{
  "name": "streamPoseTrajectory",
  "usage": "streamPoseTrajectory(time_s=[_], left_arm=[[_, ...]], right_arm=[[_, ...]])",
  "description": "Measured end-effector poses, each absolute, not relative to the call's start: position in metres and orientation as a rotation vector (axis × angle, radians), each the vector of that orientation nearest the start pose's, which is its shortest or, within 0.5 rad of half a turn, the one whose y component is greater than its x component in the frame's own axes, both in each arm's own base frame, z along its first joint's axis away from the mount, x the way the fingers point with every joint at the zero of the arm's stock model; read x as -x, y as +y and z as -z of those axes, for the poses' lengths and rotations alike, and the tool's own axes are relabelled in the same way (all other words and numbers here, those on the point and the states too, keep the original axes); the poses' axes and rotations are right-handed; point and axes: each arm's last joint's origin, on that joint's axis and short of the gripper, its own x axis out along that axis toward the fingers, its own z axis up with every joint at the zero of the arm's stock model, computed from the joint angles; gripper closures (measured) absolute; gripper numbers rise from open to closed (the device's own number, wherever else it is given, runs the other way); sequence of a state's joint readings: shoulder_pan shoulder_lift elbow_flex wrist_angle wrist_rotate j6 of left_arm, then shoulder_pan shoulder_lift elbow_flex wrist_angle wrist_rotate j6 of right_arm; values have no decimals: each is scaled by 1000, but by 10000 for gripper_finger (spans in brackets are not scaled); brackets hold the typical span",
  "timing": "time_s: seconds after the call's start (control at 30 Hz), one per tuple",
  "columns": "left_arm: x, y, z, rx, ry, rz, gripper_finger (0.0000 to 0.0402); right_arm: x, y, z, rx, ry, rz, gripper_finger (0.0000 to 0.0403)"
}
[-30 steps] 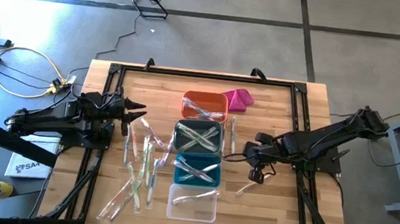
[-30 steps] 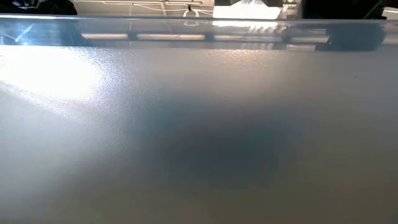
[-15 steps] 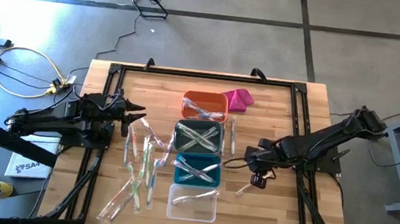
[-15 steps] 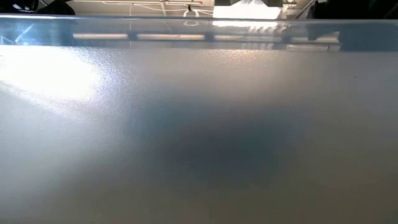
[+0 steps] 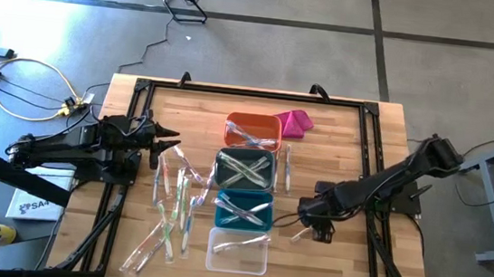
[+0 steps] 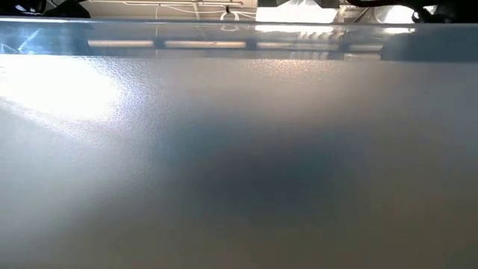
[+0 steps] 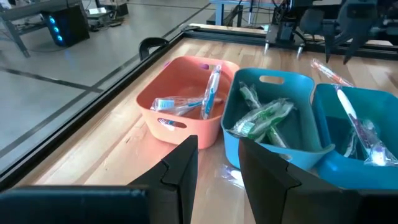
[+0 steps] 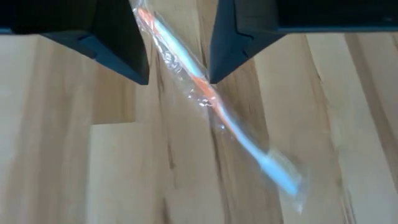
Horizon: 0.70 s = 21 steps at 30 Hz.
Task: Pick & Place Toothbrushes
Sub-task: Put the orange toothbrush into the transparent bin
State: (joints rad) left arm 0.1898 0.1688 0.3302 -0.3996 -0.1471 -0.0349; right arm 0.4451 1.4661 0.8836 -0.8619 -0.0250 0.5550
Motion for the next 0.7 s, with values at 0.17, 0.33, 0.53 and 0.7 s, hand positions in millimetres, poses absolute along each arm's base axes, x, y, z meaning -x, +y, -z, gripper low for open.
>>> streamPoseTrajectory(time_s=[0.17,0.33,0.53,0.7], left_arm=[[-83,20,-224,40,233,-339,289],[-83,20,-224,39,233,-339,289],[-83,20,-224,39,234,-339,289],[-83,20,-224,39,234,-339,289]], right_arm=[[-219,112,-173,-105,1520,17,216],[-222,115,-160,-82,1571,38,215],[-223,115,-144,-51,1656,74,217],[-223,116,-138,-34,1683,82,217]])
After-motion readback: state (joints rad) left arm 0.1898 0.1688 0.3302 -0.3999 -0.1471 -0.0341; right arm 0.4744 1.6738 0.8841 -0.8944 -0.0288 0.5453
